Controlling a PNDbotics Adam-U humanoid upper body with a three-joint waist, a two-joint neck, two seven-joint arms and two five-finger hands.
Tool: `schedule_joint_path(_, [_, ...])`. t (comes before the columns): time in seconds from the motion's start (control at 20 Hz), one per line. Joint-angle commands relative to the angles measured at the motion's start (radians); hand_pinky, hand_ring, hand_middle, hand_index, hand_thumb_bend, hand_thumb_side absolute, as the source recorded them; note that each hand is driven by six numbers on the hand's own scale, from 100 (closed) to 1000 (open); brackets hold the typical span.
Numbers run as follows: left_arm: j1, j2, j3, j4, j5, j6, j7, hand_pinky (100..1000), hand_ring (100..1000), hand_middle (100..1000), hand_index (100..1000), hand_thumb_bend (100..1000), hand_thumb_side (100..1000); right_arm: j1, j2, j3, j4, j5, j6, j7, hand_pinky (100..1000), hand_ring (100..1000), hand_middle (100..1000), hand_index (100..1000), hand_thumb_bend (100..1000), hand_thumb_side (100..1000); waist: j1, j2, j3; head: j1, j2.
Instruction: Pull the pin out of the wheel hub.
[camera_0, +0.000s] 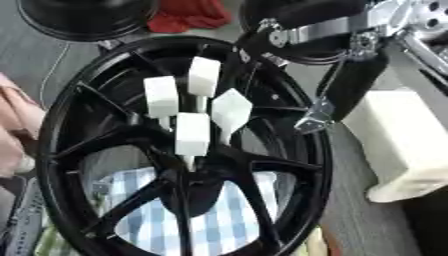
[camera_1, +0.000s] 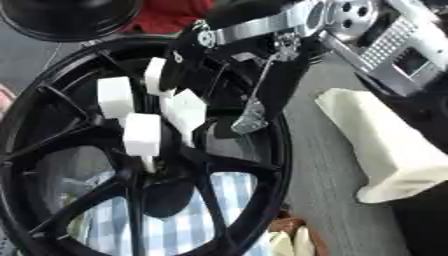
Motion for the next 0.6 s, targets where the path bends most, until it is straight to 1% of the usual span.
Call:
schedule_joint_path(0.05, [-0.01, 0.022, 0.003, -0.02, 0.005, 0.001, -0.001, 873, 646, 671, 766, 100, 717, -0.018, -0.007, -0.003, -0.006, 0.008, 0.009, 0.009, 859, 880, 785, 847, 397, 100, 0.005, -0.017, 0.002, -0.007, -0.009])
schedule_joint_path(0.45, [-0.015, 0.02, 0.001, -0.02, 0.008, 0.003, -0.002, 873, 646, 671, 766, 100, 717, -0.035, 0.024, 0.017, -0.006, 0.009, 0.025, 0.011, 854, 868, 772, 843, 400, 100, 0.004, -0.016, 0.008, -0.01, -0.009])
schedule_joint_path(0.6, [-0.018, 0.019, 0.002, -0.02, 0.009, 0.002, -0.002, 873, 646, 671, 766, 100, 717, -0.039, 0.034, 0.023, -0.006, 0.015, 0.042, 0.004, 850, 864, 768, 839, 404, 100, 0.003, -0.015, 0.011, -0.012, -0.009])
